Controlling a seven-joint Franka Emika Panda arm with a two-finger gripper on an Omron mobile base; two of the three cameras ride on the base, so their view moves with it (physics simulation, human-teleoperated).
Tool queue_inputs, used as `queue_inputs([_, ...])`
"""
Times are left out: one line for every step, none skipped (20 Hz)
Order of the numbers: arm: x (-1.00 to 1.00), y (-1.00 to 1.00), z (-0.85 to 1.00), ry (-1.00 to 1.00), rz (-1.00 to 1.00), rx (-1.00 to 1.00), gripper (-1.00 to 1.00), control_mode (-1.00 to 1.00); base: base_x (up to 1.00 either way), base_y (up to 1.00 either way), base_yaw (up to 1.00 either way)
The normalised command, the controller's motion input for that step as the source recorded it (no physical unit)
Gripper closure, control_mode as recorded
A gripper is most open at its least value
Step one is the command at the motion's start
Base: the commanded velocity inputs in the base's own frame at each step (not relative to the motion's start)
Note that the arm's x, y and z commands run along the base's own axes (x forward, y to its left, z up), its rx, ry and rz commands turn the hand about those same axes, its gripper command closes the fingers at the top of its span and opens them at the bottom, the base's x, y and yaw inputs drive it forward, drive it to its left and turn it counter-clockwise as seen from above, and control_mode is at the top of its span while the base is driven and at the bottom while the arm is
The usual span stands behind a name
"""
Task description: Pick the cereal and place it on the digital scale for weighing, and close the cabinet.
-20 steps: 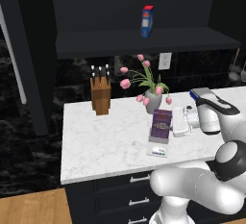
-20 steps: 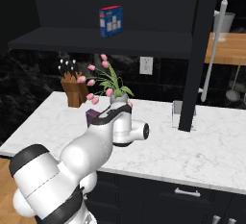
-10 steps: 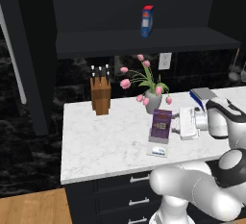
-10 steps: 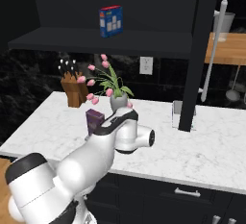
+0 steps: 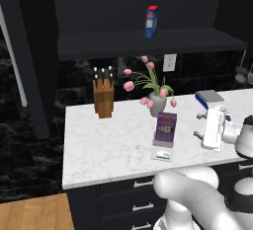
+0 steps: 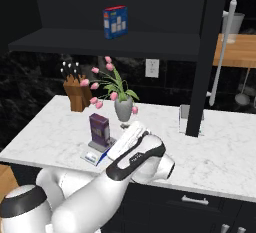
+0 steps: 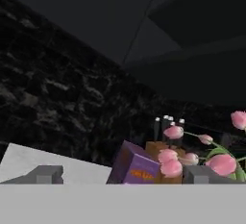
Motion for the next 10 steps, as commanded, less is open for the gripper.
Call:
queue_inputs([-0.39,-0.66,0.69,-0.41,0.00,0.24,-1.00,-1.00,0.00,0.00,0.00])
queue_inputs([-0.34,-0.73,0.74,-0.39,-0.02,0.26,-1.00,-1.00,0.00,0.00,0.00])
queue_inputs([-0.28,-0.71,0.75,-0.39,-0.04,0.25,-1.00,-1.00,0.00,0.00,0.00])
queue_inputs([-0.19,-0.76,0.76,-0.35,-0.05,0.27,-1.00,-1.00,0.00,0.00,0.00])
queue_inputs([-0.22,-0.81,0.78,-0.32,0.00,0.31,-1.00,-1.00,0.00,0.00,0.00])
queue_inputs([-0.27,-1.00,0.75,-0.31,0.00,0.37,-1.00,-1.00,0.00,0.00,0.00])
queue_inputs([-0.29,-0.98,0.66,-0.32,0.00,0.38,-1.00,-1.00,0.00,0.00,0.00])
queue_inputs([-0.29,-1.00,0.66,-0.32,0.00,0.39,-1.00,-1.00,0.00,0.00,0.00])
queue_inputs([-0.32,-1.00,0.61,-0.31,0.00,0.41,-1.00,-1.00,0.00,0.00,0.00])
queue_inputs([-0.32,-1.00,0.58,-0.31,0.00,0.40,-1.00,-1.00,0.00,0.00,0.00])
